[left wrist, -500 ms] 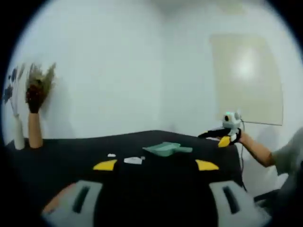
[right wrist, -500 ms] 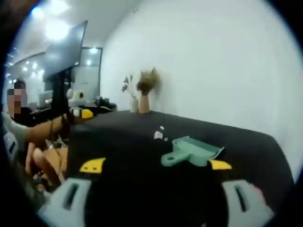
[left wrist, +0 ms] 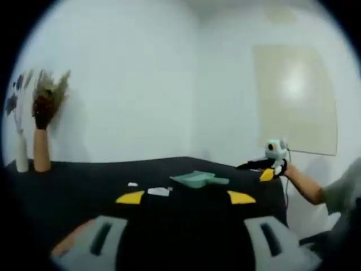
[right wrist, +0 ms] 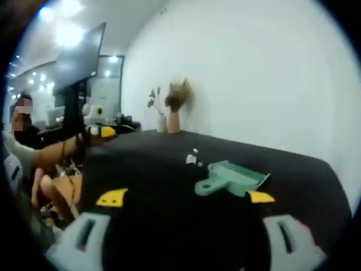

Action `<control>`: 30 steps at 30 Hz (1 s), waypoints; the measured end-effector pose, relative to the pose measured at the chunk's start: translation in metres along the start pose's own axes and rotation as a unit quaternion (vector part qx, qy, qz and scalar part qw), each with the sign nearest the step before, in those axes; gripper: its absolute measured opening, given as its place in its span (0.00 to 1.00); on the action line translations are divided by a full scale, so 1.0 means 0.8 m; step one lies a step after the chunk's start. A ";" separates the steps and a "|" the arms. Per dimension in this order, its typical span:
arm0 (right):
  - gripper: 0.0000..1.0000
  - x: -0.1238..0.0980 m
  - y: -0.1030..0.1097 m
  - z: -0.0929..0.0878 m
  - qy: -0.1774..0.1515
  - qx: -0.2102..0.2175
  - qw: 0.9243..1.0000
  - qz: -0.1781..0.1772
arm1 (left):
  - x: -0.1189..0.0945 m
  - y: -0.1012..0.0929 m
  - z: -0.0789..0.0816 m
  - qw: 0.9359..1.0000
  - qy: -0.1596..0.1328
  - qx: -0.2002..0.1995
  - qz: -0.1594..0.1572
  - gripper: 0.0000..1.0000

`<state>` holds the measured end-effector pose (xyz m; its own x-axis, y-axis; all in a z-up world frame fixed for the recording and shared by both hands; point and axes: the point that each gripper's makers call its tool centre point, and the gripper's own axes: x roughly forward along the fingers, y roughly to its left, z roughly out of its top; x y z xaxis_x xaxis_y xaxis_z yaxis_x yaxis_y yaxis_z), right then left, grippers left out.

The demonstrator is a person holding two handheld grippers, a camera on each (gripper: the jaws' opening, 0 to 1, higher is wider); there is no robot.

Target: Pick up the broom and sweep the trash on the tabletop into the dustpan.

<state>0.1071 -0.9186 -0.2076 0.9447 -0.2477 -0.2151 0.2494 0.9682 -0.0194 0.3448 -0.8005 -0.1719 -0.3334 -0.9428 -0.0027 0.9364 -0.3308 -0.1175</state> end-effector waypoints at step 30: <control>0.44 0.051 -0.132 0.062 0.094 0.113 0.987 -0.061 | 0.075 -0.022 -0.005 0.996 0.040 0.040 -0.061 0.56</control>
<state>0.1302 -1.0324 -0.1660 0.8540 -0.3300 -0.4023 0.4198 0.8938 0.1580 0.3076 -0.8509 -0.1742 -0.4507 -0.8897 -0.0731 0.8927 -0.4487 -0.0421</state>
